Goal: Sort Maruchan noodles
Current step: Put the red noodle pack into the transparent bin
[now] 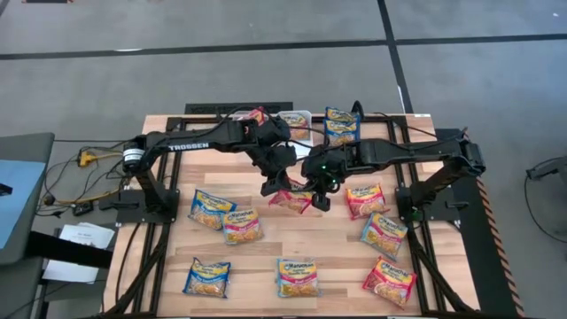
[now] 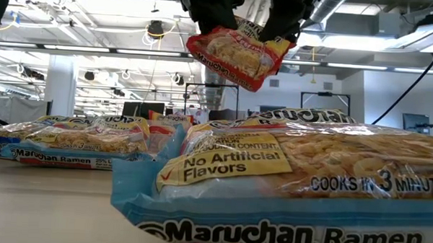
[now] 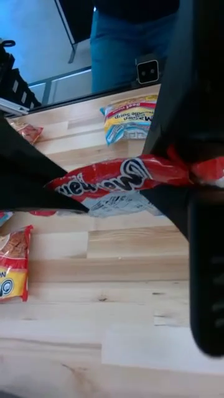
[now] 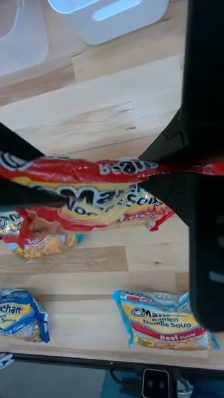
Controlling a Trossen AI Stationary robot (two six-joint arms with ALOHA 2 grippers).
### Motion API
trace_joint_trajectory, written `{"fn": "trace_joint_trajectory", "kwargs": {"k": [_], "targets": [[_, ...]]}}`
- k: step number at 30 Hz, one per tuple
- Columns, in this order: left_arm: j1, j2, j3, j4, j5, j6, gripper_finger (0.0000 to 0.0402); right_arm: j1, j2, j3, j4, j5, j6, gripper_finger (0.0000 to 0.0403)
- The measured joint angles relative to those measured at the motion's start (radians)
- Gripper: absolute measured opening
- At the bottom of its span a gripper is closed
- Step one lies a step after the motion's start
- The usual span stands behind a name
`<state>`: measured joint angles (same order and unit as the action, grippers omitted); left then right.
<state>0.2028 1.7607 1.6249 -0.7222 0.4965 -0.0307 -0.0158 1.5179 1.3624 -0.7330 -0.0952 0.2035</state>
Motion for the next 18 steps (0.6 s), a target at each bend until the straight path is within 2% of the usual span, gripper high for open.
{"fn": "trace_joint_trajectory", "kwargs": {"k": [4,12,18], "targets": [[0.000,0.000,0.000,-0.003,0.000,0.000,0.0005,0.001,0.000,0.000,0.002,0.000,0.000,0.0044],[0.000,0.000,0.000,-0.077,-0.025,0.048,0.0000,-0.001,0.000,0.001,0.008,-0.003,-0.002,0.0143],[0.000,-0.008,0.000,-0.101,-0.042,0.076,0.0000,-0.011,-0.001,0.069,-0.074,-0.012,0.013,0.0193]]}}
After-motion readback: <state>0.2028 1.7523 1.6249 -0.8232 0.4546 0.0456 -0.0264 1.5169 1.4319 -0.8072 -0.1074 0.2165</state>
